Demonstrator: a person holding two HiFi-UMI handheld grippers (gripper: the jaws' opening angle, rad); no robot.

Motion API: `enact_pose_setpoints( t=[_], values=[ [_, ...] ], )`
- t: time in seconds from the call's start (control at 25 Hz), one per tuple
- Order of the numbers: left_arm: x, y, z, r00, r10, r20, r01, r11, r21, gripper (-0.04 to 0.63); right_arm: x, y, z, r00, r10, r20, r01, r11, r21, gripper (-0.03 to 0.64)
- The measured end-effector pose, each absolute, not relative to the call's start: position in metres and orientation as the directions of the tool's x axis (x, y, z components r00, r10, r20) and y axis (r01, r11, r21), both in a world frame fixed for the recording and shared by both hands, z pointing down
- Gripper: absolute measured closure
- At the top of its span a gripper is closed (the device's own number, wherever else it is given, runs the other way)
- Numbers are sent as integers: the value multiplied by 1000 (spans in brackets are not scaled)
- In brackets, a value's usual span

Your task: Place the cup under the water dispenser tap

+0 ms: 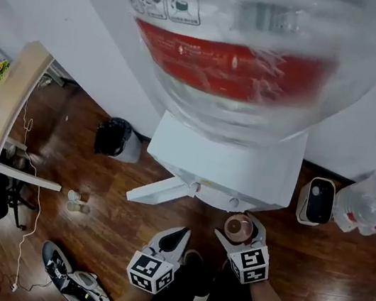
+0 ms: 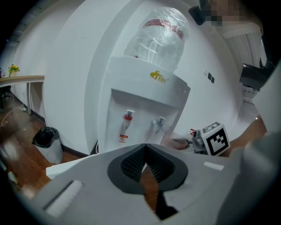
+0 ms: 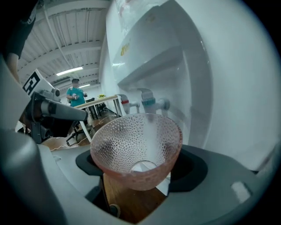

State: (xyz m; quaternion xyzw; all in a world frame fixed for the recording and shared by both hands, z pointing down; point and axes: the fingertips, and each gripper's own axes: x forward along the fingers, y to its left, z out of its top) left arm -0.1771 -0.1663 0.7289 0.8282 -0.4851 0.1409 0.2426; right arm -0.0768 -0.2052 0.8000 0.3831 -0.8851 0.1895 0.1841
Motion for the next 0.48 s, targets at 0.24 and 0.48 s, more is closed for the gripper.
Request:
enact_pose_setpoints(
  t=[0.24,0.48],
  values=[
    [-182,-186,765,510,-725,463,-860,-431,272,565,-86,-225,849,-591,-651,477,-787,594,-165,219],
    [-177,-187,789,524,-699,486,-851,-449,272,565,-91,-244,873,-573,-671,471,-802,577,-153,219]
  ],
)
